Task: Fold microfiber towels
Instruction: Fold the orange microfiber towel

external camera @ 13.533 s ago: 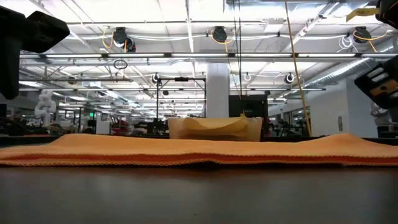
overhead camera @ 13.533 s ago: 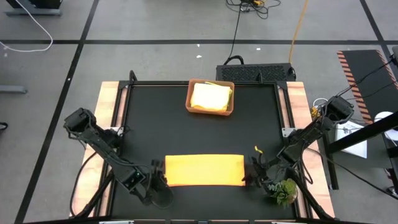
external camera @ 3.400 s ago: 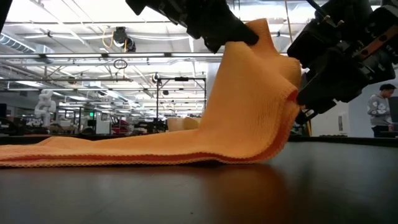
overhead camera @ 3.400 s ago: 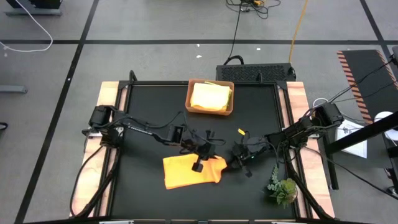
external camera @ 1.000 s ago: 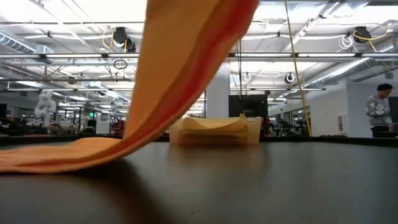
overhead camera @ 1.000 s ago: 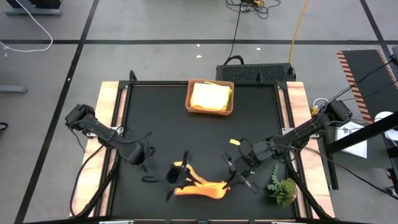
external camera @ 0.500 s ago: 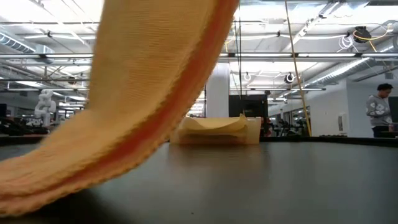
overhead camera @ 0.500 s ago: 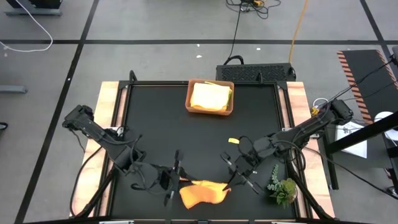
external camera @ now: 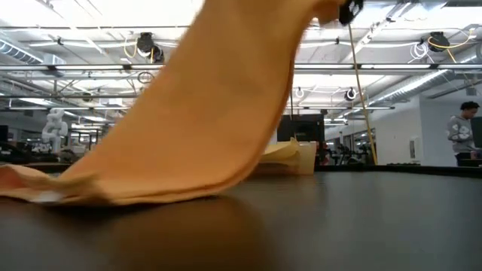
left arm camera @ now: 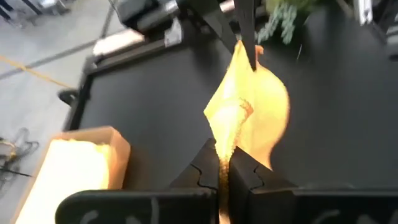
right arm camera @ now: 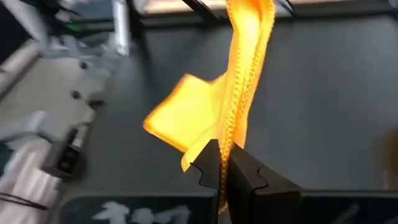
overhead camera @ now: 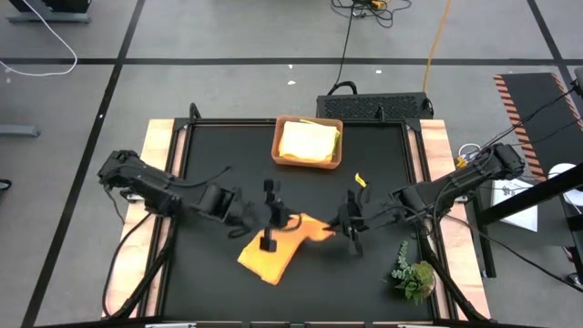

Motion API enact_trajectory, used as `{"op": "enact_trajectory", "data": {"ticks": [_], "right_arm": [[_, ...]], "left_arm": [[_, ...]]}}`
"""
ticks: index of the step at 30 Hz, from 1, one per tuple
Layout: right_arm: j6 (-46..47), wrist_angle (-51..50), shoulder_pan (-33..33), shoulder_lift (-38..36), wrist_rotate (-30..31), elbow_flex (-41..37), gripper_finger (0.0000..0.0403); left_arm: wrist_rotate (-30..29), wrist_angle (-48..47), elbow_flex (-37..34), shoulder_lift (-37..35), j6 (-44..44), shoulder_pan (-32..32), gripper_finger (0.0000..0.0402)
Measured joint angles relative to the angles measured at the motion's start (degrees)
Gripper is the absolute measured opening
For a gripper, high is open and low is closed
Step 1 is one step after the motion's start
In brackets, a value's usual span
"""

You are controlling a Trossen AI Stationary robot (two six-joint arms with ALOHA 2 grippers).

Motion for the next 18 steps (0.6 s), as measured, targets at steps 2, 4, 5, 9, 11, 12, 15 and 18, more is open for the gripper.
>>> {"op": "enact_trajectory", "data": {"ticks": [2, 4, 5, 9, 11, 12, 15, 18], "right_arm": [[1.6, -1.7, -1.3, 0.2, 1.0, -1.1, 0.0], [2.9, -2.0, -2.7, 0.3, 1.1, -3.0, 0.0], [3.4, -2.1, -3.5, 0.3, 1.2, -4.0, 0.0], [5.0, -1.6, -7.0, 0.3, 2.7, -7.6, 0.0], [5.5, -1.3, -9.1, 0.3, 3.5, -8.8, 0.0], [5.6, -0.9, -10.0, 0.3, 4.0, -9.2, 0.0], [4.2, 4.0, -12.0, 0.4, 2.9, -10.7, 0.0], [1.6, 12.1, -12.3, 1.0, -3.1, -11.7, 0.0]], "left_arm": [[3.9, 1.9, -2.3, 0.0, 1.3, 3.1, 0.0005], [7.2, 4.6, -5.1, 0.0, 2.7, 6.3, 0.0009], [8.7, 6.1, -6.6, 0.0, 3.3, 7.9, 0.0011], [13.3, 11.0, -12.2, 0.1, 5.4, 13.6, 0.0005], [15.0, 12.2, -14.0, 0.1, 5.8, 16.0, 0.0005], [15.6, 12.6, -14.7, 0.1, 6.1, 17.0, 0.0006], [17.0, 12.3, -15.4, 0.1, 7.5, 19.0, 0.0006], [18.8, 11.7, -15.5, 0.1, 8.5, 19.5, 0.0004]]}}
